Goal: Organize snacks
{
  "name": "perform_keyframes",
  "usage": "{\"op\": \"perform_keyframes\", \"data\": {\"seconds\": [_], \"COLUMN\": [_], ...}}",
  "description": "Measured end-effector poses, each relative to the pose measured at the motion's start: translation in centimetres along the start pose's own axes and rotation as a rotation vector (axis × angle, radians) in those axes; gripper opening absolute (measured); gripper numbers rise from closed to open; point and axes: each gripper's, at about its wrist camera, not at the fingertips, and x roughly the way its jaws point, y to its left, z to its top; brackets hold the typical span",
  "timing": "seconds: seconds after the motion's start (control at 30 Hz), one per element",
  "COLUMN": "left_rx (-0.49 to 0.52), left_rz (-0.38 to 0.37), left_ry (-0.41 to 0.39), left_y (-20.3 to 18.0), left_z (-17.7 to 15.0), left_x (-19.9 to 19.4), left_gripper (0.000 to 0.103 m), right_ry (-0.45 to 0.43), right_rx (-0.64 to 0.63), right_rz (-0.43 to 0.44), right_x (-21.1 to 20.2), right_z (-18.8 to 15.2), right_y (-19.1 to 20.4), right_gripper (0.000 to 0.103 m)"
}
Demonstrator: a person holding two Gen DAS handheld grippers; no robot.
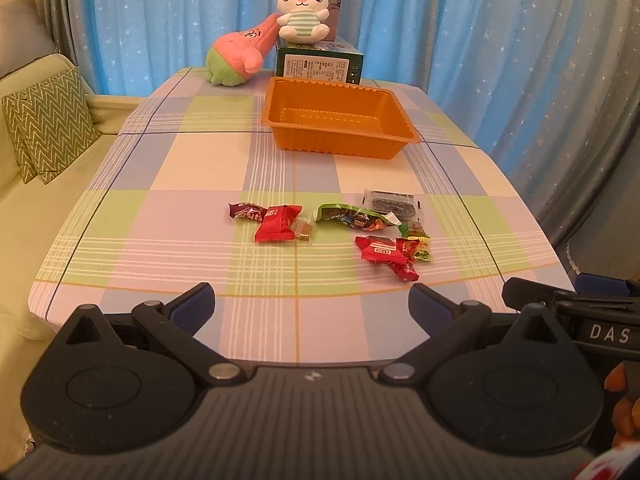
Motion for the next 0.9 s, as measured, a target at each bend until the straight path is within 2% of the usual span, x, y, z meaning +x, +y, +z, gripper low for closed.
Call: {"op": "perform_keyframes", "data": {"seconds": [0.9], "left_rx": [0.0], "left_rz": [-0.007], "left_ry": [-0.004], "left_y": [-0.35], "left_z": [0.27], "left_x": [-0.26], "left_gripper": [0.102], "right_ry": [0.003], "right_rx": [0.004], "right_rz": [-0.002], "right_x": [-0.03], "right_z": [-0.09], "right_y": [-0.11], "right_gripper": [0.102]}}
